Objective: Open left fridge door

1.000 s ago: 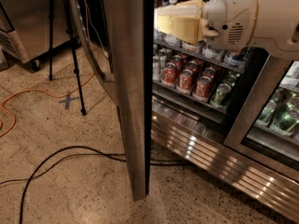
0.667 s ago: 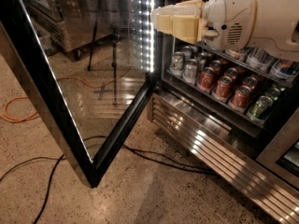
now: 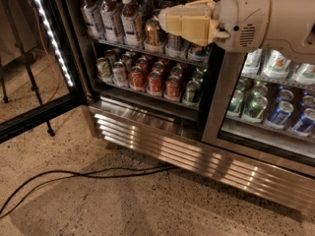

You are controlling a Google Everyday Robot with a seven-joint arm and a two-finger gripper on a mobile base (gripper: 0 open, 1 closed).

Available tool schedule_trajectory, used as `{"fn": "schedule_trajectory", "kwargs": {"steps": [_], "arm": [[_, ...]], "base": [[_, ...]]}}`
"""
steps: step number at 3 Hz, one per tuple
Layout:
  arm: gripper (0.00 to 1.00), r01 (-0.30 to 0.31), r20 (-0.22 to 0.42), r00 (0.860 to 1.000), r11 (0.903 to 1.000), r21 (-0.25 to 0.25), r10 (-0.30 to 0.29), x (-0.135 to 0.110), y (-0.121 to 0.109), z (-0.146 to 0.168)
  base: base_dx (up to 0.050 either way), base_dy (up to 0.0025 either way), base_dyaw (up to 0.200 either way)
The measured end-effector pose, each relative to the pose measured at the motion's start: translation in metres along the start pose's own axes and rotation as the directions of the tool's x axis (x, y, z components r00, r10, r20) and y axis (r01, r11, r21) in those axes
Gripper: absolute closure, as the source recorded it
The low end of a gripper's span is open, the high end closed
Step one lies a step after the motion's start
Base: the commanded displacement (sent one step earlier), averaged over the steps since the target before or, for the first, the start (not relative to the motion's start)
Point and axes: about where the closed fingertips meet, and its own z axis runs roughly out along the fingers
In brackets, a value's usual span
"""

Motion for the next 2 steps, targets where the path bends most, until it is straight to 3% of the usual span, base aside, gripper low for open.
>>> {"fn": "schedule_trajectory", "kwargs": {"steps": [1, 2], "arm": [[1.00, 0.000, 0.000, 1.000, 1.0000, 0.000, 0.000, 0.0000, 0.0000, 0.0000], [1.00, 0.000, 0.000, 1.000, 1.0000, 0.000, 0.000, 0.0000, 0.0000, 0.0000]], "base": [[0.000, 0.00004, -0.198], [0.000, 0.00000, 0.000]]}}
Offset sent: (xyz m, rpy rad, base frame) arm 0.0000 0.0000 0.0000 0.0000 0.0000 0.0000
